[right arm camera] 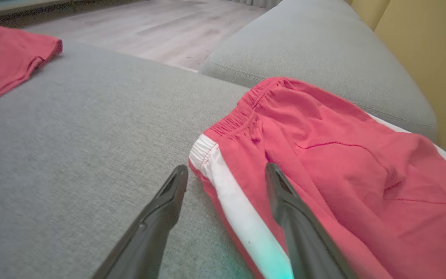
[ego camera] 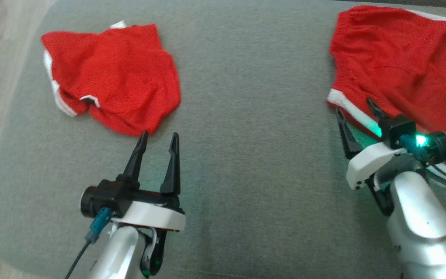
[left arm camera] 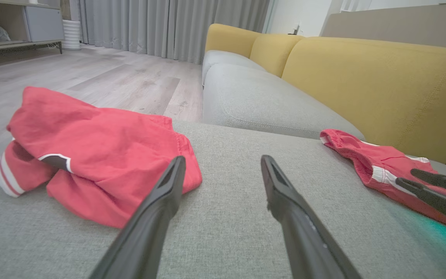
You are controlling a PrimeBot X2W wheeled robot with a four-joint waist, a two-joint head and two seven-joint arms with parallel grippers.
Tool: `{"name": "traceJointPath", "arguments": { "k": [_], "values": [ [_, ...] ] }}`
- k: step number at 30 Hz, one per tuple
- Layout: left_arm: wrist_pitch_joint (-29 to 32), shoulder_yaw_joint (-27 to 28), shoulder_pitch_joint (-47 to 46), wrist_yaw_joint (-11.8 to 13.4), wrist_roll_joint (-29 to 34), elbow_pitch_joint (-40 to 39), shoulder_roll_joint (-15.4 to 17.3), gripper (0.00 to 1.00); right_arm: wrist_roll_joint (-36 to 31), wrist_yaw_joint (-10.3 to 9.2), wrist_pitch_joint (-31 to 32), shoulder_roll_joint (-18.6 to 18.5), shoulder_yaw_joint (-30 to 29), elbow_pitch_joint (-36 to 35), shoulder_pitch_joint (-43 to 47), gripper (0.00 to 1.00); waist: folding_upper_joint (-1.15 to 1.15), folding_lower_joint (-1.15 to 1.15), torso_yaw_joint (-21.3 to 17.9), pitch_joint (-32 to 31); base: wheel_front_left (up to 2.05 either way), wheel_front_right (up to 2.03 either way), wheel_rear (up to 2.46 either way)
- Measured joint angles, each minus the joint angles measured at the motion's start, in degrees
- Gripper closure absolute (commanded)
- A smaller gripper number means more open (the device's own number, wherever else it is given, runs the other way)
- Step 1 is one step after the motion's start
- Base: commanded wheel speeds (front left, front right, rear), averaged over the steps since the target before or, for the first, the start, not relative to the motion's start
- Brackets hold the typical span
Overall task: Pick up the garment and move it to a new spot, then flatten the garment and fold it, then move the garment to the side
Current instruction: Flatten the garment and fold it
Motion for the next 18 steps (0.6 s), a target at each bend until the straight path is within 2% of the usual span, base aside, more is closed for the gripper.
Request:
{"name": "traceJointPath", "arguments": {
  "k": [3,11,13,18],
  "values": [
    [0.0,-1.4,-1.0,0.1,-0.8,0.0,0.0,0.00,-0.3,0.00,0.7,-2.3,0.7,6.4,-3.3,0.00,0.00,-0.01,2.4,1.3,0.00,0.00,0.00],
    [0.0,-1.4,-1.4,0.1,-1.0,0.1,-0.1,0.00,-0.8,0.00,-0.4,-3.1,1.2,15.3,-8.8,0.00,0.00,-0.01,5.2,3.1,0.00,0.00,0.00],
    [0.0,-1.5,-1.4,0.1,-1.0,0.1,0.0,0.00,-0.2,0.00,-1.0,-2.9,1.2,16.9,-9.8,1.00,0.00,-0.01,5.3,3.1,0.00,0.00,0.00],
    [0.0,-1.6,-1.5,0.1,-1.0,0.2,-0.1,0.00,2.0,0.00,-4.1,-1.3,2.6,20.0,-10.2,1.00,0.00,-0.02,4.4,2.5,0.00,0.00,0.00]
  ]
}}
